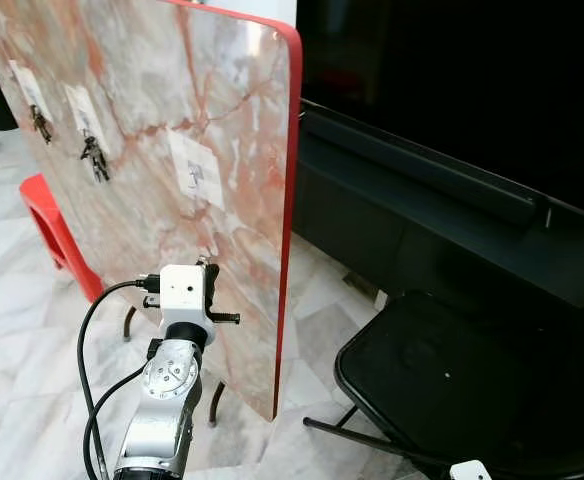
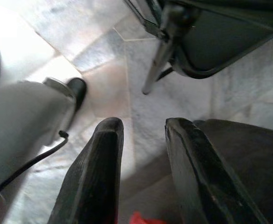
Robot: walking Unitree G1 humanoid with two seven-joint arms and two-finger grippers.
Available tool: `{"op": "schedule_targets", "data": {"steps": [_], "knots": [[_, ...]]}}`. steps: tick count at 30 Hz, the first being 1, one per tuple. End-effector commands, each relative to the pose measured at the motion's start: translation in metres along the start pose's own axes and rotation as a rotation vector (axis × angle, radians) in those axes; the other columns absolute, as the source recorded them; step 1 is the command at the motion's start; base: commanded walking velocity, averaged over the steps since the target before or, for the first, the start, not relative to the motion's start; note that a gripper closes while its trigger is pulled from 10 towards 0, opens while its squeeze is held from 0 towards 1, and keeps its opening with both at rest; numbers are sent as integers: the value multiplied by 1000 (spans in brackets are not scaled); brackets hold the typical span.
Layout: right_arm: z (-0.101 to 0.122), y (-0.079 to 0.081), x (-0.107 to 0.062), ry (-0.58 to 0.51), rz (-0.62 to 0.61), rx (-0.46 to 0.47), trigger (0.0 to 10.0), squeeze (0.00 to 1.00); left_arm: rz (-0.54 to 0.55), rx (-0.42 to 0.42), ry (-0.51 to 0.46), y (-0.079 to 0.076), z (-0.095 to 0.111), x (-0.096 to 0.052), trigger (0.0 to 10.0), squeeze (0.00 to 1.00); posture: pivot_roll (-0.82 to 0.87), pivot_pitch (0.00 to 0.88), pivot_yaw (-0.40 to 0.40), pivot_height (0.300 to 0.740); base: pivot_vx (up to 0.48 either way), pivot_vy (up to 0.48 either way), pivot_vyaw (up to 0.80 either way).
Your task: Hang keys on a hook
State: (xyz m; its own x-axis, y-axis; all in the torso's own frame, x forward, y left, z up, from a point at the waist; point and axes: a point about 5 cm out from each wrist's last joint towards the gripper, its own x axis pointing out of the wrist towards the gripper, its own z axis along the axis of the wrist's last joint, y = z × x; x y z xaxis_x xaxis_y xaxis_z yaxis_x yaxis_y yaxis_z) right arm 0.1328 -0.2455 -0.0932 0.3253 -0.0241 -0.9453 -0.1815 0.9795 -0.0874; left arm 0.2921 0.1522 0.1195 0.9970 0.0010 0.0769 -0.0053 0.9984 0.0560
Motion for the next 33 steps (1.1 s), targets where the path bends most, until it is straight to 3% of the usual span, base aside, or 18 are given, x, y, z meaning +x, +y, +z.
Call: {"op": "schedule_targets", "data": {"steps": [1,10,33], "knots": [[4,0,0,-9,6,-29,10000,0,9,32,24,1,-7,-6,10000,0,100,0,-84,737,0,0,800],[4,1,0,-24,4,23,10000,0,-5,30,19,-3,-7,-7,10000,0,103,0,-78,737,0,0,375],[6,1,0,-25,0,-20,10000,0,-22,43,-2,-7,-3,-4,10000,0,109,0,-81,737,0,0,0]]}}
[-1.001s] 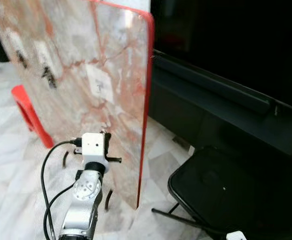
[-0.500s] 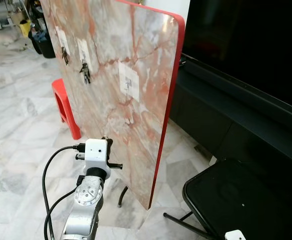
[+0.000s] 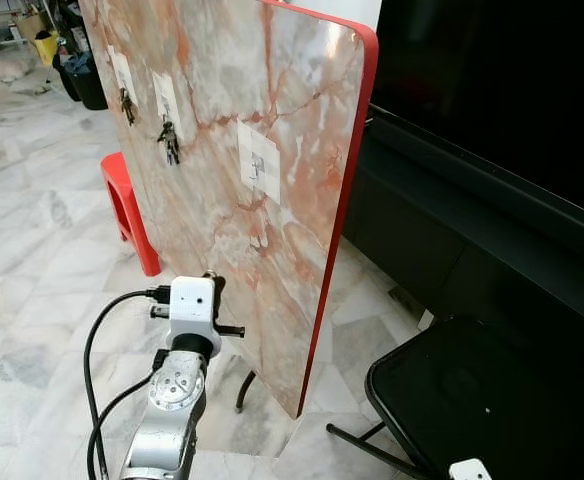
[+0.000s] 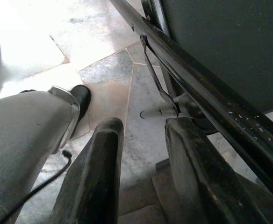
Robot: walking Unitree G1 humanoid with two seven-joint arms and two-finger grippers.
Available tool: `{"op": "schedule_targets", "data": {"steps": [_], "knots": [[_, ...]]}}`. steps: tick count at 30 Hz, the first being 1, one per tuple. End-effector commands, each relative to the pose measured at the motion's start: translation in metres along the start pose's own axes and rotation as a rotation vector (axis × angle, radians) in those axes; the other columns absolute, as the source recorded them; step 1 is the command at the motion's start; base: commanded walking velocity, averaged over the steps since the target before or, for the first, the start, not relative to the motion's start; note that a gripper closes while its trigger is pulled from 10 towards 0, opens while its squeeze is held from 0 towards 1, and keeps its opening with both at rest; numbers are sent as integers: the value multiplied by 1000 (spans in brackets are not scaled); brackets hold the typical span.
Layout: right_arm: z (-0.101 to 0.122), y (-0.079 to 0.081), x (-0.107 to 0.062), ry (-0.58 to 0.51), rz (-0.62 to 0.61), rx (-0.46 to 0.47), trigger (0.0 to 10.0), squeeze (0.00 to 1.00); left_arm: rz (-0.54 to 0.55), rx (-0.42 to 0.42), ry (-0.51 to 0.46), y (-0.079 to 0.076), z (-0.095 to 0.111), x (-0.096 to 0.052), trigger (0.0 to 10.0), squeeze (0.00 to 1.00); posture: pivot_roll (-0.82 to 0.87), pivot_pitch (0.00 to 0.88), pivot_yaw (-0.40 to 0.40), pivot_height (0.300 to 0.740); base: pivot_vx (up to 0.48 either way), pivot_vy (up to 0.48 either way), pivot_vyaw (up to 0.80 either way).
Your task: Hang keys on a hook
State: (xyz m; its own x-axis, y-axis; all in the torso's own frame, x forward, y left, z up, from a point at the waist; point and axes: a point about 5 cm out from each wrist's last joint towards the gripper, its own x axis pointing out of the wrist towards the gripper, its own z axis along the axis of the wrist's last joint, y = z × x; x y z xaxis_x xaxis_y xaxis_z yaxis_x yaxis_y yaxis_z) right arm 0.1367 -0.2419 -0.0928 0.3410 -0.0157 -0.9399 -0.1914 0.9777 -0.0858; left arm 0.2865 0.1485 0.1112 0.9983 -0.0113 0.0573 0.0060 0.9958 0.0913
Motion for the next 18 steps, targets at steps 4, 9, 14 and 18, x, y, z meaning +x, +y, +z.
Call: {"op": "schedule_targets", "data": {"steps": [4,9,14,18], "knots": [[2,-2,0,-5,-3,-34,10000,0,-10,10,-22,-3,4,3,10000,0,110,0,-83,737,60,0,0],[3,-2,0,-4,-3,-38,10000,0,-12,11,-21,-3,4,4,10000,0,110,0,-85,737,245,0,319],[3,-3,0,-2,-10,-33,10000,0,-17,10,-24,-4,4,4,10000,0,112,0,-84,737,253,0,0],[3,-3,0,-3,-10,-35,10000,0,-18,10,-24,-4,4,4,10000,0,111,0,-82,737,260,0,0]]}}
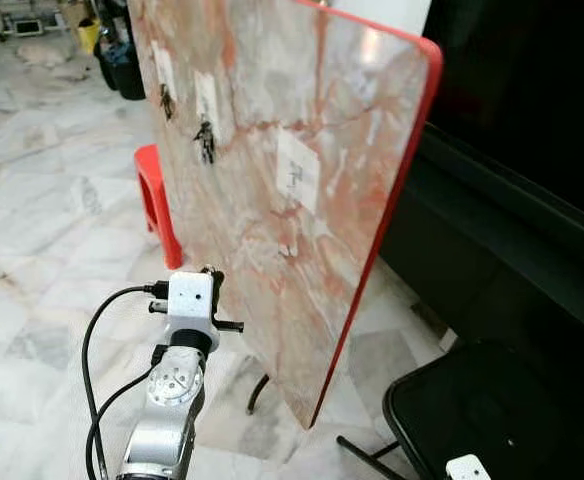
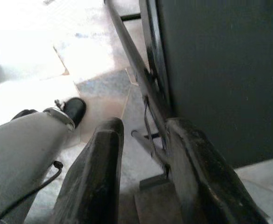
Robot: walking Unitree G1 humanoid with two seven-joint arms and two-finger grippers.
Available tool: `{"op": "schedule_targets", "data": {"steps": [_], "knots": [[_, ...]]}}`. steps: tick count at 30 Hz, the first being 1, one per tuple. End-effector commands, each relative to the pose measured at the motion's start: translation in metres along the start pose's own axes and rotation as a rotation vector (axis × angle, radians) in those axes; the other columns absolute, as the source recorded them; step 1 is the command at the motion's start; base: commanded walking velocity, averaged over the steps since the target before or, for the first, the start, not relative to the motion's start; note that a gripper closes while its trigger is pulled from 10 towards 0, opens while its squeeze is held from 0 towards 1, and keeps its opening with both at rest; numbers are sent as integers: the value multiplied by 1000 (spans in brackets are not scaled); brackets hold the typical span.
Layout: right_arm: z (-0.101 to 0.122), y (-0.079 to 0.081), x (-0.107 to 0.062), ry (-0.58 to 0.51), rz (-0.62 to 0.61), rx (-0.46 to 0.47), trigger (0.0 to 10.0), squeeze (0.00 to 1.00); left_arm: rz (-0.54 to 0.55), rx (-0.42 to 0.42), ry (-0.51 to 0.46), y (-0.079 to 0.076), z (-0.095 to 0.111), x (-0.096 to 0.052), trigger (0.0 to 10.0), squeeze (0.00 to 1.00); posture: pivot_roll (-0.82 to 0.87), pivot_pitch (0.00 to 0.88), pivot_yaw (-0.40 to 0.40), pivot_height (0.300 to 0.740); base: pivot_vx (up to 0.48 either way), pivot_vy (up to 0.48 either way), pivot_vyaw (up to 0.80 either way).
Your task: Hang keys on a hook
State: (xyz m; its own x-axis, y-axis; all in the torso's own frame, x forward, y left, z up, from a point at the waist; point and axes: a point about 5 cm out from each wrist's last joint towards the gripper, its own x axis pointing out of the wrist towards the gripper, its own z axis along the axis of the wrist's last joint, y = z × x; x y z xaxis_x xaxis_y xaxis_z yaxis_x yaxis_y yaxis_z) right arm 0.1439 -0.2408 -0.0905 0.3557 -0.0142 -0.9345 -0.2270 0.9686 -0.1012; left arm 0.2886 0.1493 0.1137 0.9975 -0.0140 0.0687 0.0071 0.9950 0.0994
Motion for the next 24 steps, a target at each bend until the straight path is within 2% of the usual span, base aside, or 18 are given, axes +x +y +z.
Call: {"op": "schedule_targets", "data": {"steps": [1,9,24], "knots": [[-5,-2,-1,12,-7,5,10000,0,-20,2,-14,-6,2,2,10000,0,113,0,-82,737,262,0,0],[-4,-1,-1,11,-4,-4,10000,0,-32,0,-25,-7,5,3,10000,0,116,0,-81,737,266,0,0],[-5,-1,-1,12,-2,-4,10000,0,-108,-10,-75,-12,17,0,10000,0,118,0,-83,737,0,0,0]]}}
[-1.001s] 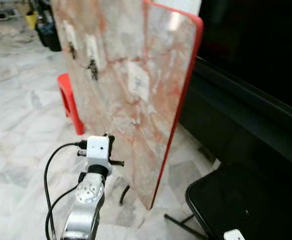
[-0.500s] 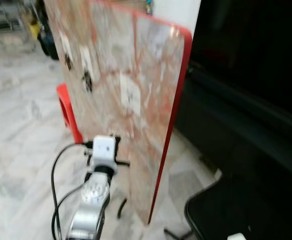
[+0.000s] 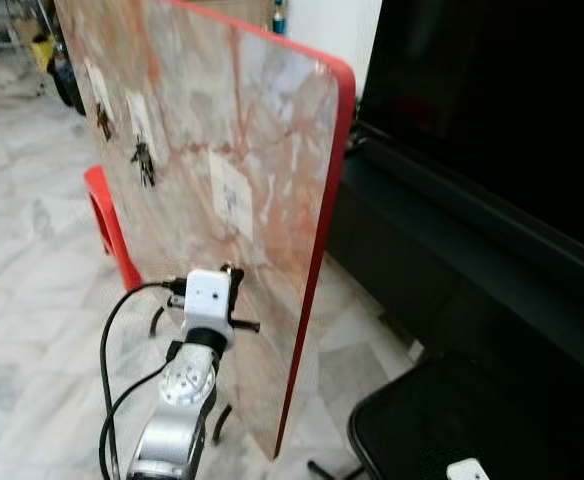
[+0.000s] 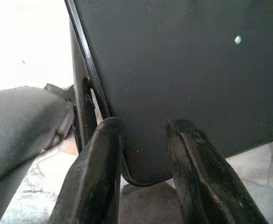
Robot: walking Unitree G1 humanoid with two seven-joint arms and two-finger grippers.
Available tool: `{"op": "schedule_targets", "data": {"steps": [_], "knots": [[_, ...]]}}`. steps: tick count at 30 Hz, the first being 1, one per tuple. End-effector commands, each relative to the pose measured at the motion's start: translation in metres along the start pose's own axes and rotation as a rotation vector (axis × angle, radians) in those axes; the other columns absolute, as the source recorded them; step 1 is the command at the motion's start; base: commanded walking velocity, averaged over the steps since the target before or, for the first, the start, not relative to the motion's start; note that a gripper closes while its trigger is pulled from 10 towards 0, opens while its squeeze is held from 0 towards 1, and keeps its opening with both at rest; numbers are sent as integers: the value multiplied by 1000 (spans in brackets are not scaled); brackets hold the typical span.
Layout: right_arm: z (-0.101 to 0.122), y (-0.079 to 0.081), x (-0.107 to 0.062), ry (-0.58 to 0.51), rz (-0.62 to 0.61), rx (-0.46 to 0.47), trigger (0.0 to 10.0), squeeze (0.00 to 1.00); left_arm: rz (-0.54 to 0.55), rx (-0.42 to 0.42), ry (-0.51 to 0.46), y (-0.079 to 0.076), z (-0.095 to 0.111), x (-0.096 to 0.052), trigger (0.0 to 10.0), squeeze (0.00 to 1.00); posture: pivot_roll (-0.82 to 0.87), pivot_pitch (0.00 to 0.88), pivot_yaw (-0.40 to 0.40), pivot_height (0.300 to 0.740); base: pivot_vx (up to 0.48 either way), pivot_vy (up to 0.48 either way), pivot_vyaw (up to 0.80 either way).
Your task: Hang keys on a hook
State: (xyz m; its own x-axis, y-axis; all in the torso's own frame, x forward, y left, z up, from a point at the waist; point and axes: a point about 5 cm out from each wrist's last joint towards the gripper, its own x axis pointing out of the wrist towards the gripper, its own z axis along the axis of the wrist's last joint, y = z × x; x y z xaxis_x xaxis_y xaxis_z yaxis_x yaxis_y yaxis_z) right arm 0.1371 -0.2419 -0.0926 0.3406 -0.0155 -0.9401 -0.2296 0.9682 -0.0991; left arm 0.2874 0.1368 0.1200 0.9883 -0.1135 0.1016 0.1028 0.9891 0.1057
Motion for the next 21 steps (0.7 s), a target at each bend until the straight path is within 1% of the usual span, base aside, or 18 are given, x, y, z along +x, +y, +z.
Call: {"op": "schedule_targets", "data": {"steps": [1,4,6,9,13,14,15,19,21], "knots": [[2,-2,0,-4,-5,-1,10000,0,-15,-7,-32,1,10,1,10000,0,118,0,-83,737,0,0,0],[2,-2,0,-5,-10,2,10000,0,-46,-4,-29,5,17,4,10000,0,118,0,-85,737,0,0,0],[2,-3,0,-6,-11,2,10000,0,-60,-17,-18,7,19,6,10000,0,124,0,-89,737,0,0,0],[3,-3,0,-7,-11,0,10000,0,-133,34,10,14,25,13,10000,0,125,0,-90,737,0,0,0],[3,-3,0,-10,-11,2,10000,0,-129,35,31,25,27,17,10000,0,119,0,-87,737,0,0,0],[4,-3,0,-12,-11,2,10000,0,-90,17,32,35,29,20,10000,0,121,0,-89,737,0,0,0],[4,-3,0,-12,-11,3,10000,0,-80,14,31,37,29,20,10000,0,121,0,-90,737,0,0,0],[4,-3,0,-12,-11,2,10000,0,-73,-10,26,42,32,22,10000,0,122,0,-94,737,0,0,0],[4,-3,0,-11,-12,0,10000,0,-98,-45,19,44,37,25,10000,0,123,0,-96,737,0,0,0]]}}
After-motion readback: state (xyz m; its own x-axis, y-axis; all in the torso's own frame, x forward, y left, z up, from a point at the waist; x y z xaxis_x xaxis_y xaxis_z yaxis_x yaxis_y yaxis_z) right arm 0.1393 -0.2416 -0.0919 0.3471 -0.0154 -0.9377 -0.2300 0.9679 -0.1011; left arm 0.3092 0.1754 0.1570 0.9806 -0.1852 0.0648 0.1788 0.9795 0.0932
